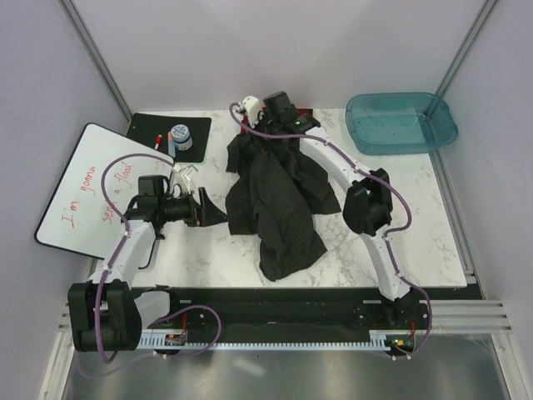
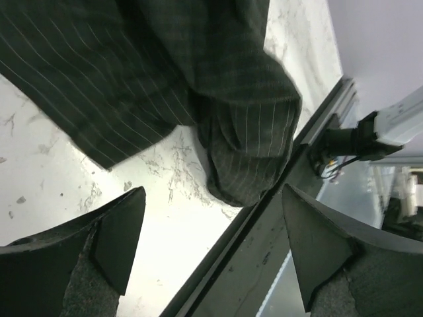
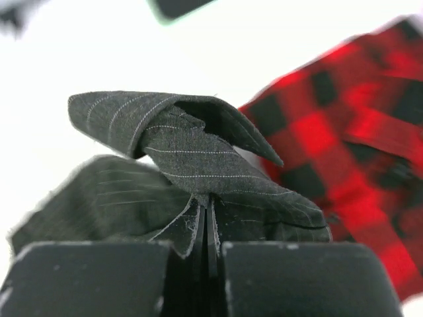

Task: Fold and stack the long sleeve shirts
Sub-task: Flatten the shirt out

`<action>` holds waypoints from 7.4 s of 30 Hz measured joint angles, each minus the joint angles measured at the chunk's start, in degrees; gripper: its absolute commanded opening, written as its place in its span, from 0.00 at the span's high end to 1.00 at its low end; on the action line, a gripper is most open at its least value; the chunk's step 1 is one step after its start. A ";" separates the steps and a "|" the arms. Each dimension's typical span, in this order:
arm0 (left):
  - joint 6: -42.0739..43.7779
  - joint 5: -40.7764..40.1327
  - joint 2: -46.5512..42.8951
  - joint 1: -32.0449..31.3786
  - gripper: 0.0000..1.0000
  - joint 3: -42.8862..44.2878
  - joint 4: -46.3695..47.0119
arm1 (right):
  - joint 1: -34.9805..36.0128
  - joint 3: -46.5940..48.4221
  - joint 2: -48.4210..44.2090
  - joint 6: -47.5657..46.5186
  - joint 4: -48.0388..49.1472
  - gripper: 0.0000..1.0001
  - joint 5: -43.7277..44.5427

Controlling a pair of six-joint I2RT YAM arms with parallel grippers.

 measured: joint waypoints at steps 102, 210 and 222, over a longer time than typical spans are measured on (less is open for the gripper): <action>15.45 -27.54 59.21 -15.76 0.30 58.58 -8.44 | -8.31 -29.90 -16.28 8.66 -4.09 1.00 -17.14; 56.57 -26.88 -13.31 -19.69 0.23 -2.56 -23.45 | -27.58 -57.16 -60.08 5.46 -3.74 1.00 -23.23; 71.84 -19.61 -12.41 -20.26 0.54 -15.56 -1.79 | -29.03 -58.10 -59.36 9.81 0.20 1.00 -14.84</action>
